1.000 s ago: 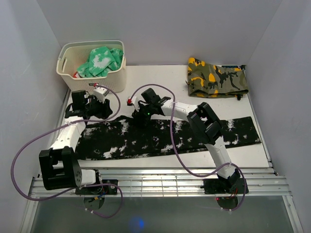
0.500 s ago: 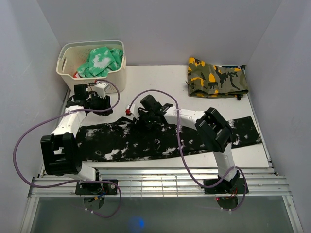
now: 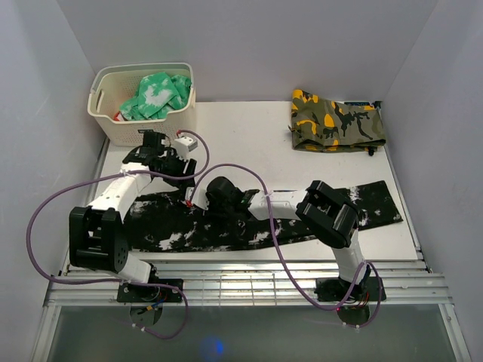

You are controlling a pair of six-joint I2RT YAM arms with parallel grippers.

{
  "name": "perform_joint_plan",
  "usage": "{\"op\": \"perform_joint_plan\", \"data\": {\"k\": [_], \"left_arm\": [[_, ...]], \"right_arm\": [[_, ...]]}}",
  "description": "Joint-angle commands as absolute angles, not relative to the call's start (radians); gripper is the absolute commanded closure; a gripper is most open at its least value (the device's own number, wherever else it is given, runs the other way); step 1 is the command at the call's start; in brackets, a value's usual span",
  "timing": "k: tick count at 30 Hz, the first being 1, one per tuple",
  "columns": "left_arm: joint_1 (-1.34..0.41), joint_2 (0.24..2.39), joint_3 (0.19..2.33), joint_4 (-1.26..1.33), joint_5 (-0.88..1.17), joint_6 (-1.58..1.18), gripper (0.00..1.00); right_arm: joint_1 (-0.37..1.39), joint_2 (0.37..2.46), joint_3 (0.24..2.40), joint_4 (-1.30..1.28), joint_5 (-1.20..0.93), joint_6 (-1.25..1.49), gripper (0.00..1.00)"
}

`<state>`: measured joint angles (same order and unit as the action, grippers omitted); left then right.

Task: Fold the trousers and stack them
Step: Fold the trousers

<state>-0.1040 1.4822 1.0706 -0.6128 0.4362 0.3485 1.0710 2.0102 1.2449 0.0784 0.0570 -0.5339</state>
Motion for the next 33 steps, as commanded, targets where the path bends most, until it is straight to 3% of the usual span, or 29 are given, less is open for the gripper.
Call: {"op": "perform_joint_plan", "data": {"k": [1,14,33], "left_arm": [[-0.147,1.443,1.048,-0.672,0.371,0.293,0.3],[-0.219,1.543,0.994,-0.589,0.198,0.181,0.39],[-0.229,1.571,0.986,-0.474,0.126,0.092,0.46]], "right_arm": [[1.068,2.068,1.221,0.132,0.143,-0.529,0.92],[1.068,2.068,1.209,0.133,0.132,-0.526,0.92],[1.068,2.052,1.18,0.127,0.115,-0.545,0.92]]}}
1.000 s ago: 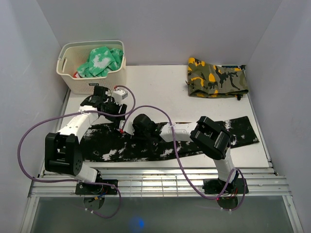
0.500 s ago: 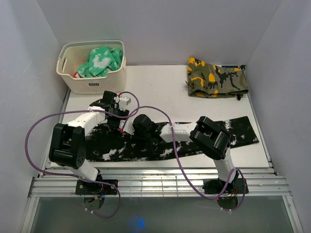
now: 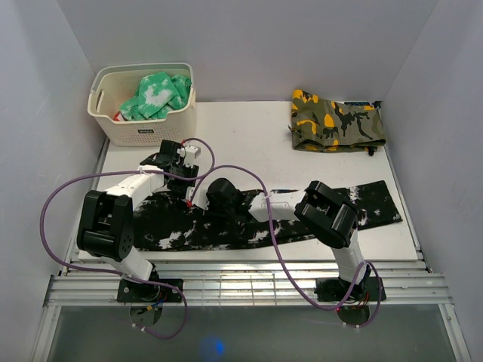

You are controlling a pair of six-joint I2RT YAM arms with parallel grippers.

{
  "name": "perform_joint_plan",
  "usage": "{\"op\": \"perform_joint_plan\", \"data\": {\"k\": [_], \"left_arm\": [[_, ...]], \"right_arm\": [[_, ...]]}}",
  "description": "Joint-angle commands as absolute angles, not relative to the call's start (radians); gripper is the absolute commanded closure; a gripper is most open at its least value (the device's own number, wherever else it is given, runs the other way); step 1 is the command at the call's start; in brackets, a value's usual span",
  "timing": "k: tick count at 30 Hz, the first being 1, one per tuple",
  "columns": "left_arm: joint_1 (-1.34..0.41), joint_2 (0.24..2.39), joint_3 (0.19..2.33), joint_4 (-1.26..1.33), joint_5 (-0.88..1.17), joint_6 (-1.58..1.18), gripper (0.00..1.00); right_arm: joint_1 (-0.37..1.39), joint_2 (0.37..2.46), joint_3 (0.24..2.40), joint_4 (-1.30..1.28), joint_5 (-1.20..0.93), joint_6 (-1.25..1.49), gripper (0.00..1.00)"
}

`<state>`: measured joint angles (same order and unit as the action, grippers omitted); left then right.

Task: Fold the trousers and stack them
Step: Fold the trousers

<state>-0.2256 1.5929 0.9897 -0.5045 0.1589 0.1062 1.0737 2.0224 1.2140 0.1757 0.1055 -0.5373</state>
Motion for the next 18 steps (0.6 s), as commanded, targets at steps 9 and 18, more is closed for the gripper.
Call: {"op": "perform_joint_plan", "data": {"k": [9,18], "left_arm": [[-0.23,1.657,0.986,-0.469,0.083,0.084,0.5],[-0.229,1.652,1.043,-0.509,0.074,0.109,1.0]], "right_arm": [[1.068,2.054,1.18,0.124,0.115,-0.543,0.92],[1.062,1.978,1.206,0.002,0.103,-0.509,0.05]]}}
